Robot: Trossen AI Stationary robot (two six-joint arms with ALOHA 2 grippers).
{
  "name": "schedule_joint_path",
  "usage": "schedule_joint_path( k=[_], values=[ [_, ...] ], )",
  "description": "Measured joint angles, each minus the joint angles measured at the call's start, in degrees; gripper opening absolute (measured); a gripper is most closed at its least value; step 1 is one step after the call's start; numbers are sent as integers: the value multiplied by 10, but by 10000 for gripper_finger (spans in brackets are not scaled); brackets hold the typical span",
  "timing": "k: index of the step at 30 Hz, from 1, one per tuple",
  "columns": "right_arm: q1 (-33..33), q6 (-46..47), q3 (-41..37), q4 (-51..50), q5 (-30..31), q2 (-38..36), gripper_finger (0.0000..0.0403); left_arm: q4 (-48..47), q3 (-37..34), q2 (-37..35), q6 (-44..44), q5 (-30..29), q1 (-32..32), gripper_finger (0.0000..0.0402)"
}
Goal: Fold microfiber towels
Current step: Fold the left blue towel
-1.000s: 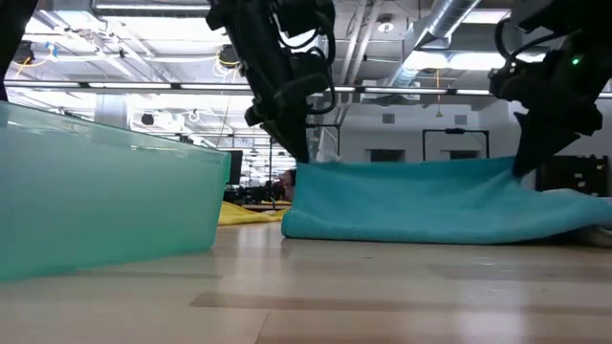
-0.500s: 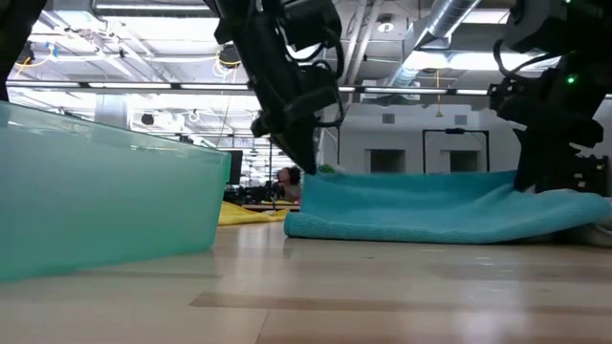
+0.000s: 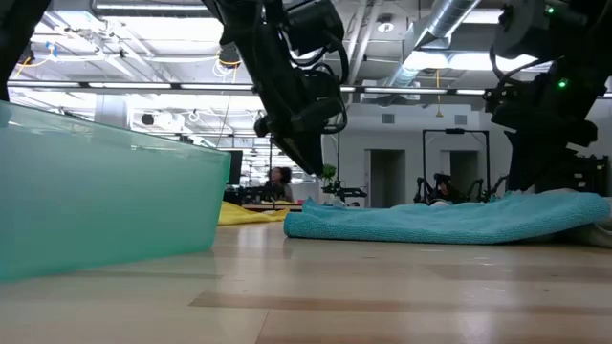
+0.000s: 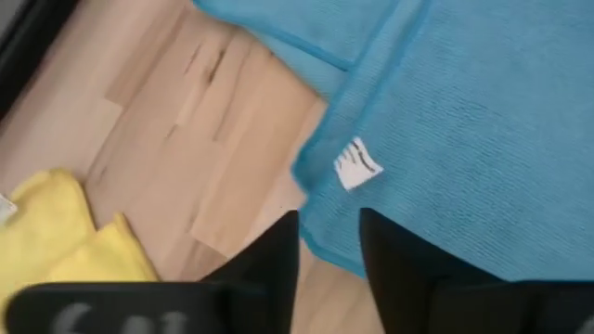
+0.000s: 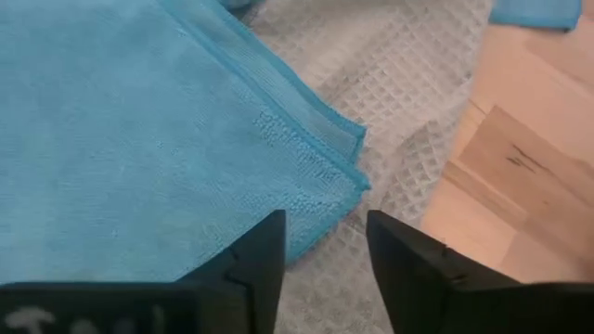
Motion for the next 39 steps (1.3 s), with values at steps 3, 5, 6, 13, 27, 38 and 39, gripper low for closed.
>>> schedule_joint_path(
  k=[3,5,6,13,27,38,39],
  values=[
    [0,-19,15,-1,1,-11,199,16,1,0,25,0,4,158],
    [9,-43,30,-3,-2,-25,207,7,5,-5,29,11,8,180],
    [19,-60,40,-2,-8,-34,209,7,6,-14,38,30,10,187],
    [165,-130,63,35,-44,-86,210,-2,-12,-124,106,199,-22,196],
    [321,-114,51,120,-33,68,204,258,-213,-154,176,191,-158,197],
    [338,-96,51,105,-32,88,202,254,-198,-68,291,170,-163,197],
    [341,-96,50,105,-32,89,202,257,-192,-61,292,167,-163,197]
  ],
)
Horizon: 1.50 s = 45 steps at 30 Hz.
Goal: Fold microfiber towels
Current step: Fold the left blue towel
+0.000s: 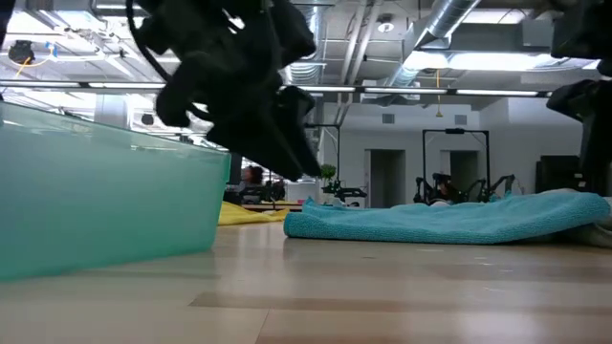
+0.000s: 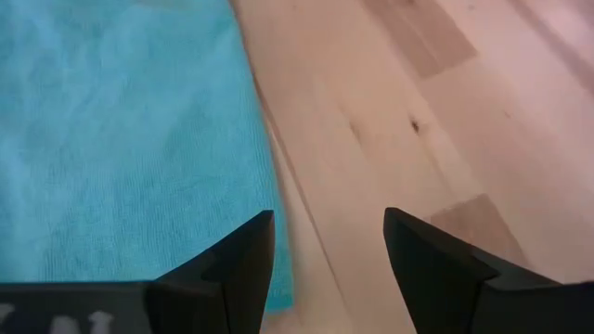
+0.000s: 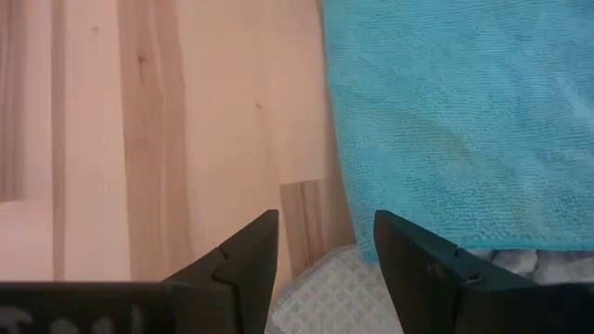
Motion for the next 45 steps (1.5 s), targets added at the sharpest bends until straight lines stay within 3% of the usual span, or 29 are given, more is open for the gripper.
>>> schedule_joint_path(
  k=[17,22,29,38,41,45],
  values=[
    [10,-35,-6,11,46,35,205,-27,6,23,52,-7,8,197],
    [10,-35,-7,9,49,35,208,-26,9,40,52,-35,10,197],
    [4,-15,-7,5,52,35,205,-94,15,39,-14,-7,8,196],
    [-25,0,-7,3,80,35,204,-257,39,-5,-105,-12,-35,196],
    [-36,0,-7,6,81,35,204,-272,38,-37,-109,-24,-46,196],
    [-41,-4,-7,21,81,35,207,-256,38,-79,-91,-81,-49,196]
  ],
)
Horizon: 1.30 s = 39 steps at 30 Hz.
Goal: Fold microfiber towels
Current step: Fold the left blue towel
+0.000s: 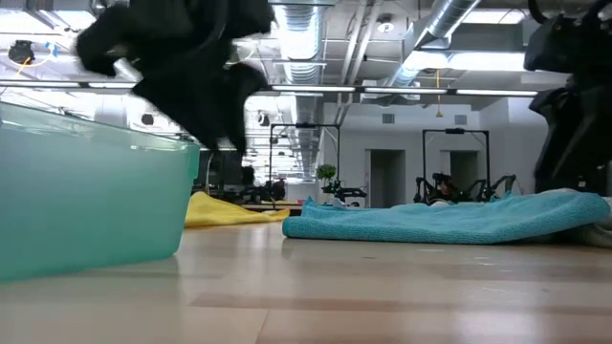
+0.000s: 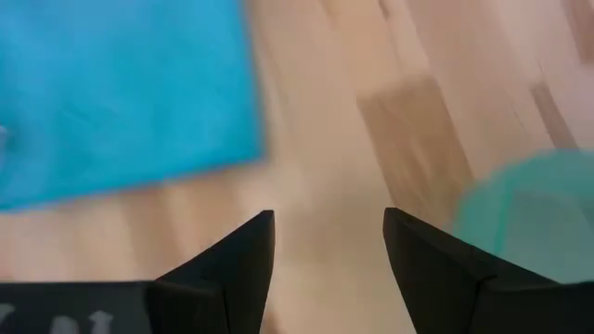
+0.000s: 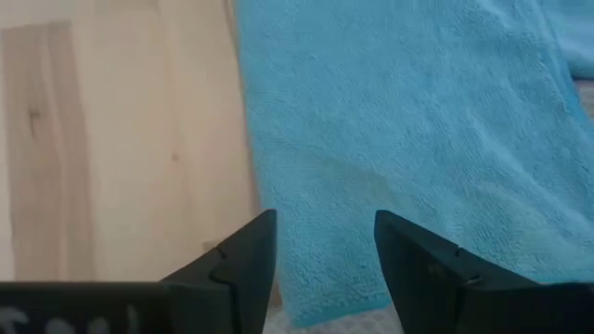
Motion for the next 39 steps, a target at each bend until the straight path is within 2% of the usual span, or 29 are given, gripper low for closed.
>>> schedule_joint_path(
  k=[3,6,12,18,28,31,39],
  values=[
    [0,-14,0,13,-1,0,209,92,-4,-8,57,-14,14,196],
    [0,-15,0,12,-2,0,208,161,-10,18,97,37,35,196],
    [3,-9,0,12,-4,0,209,176,-12,79,101,57,64,196],
    [3,-9,0,12,-4,0,208,193,-12,121,138,70,66,196],
    [2,-9,0,12,-4,0,208,193,-12,141,121,70,87,195],
    [2,-10,0,12,-4,0,205,186,-12,141,119,80,91,180],
    [2,-10,0,12,-4,-1,201,193,-15,140,137,87,90,107]
  ],
)
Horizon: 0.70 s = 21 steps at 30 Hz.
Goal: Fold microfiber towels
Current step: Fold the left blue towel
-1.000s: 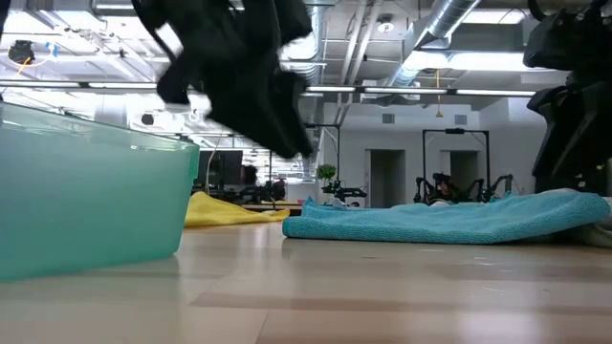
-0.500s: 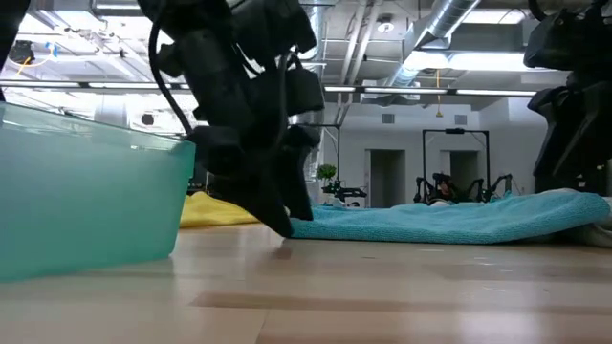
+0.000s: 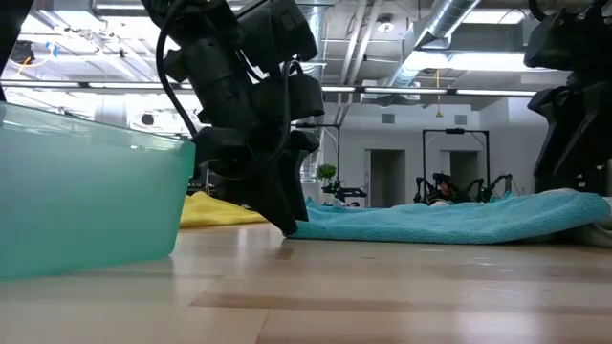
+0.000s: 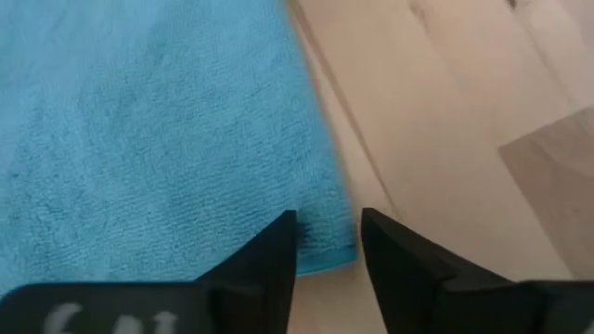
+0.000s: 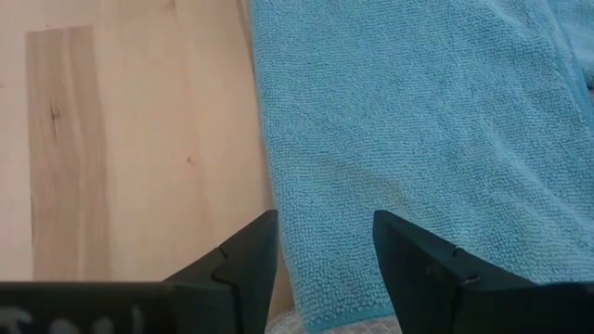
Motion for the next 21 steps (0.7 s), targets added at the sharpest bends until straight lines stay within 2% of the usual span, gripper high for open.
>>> schedule_joint_path(
  k=[4,10,21],
  values=[
    [4,-15,3,1,-2,-1,202,2,-7,0,0,-2,0,86],
    [36,-87,-16,52,-4,1,196,2,-7,0,-2,-2,0,80],
    [35,-52,-69,78,-18,1,187,2,-7,0,-10,-4,0,80]
  ],
)
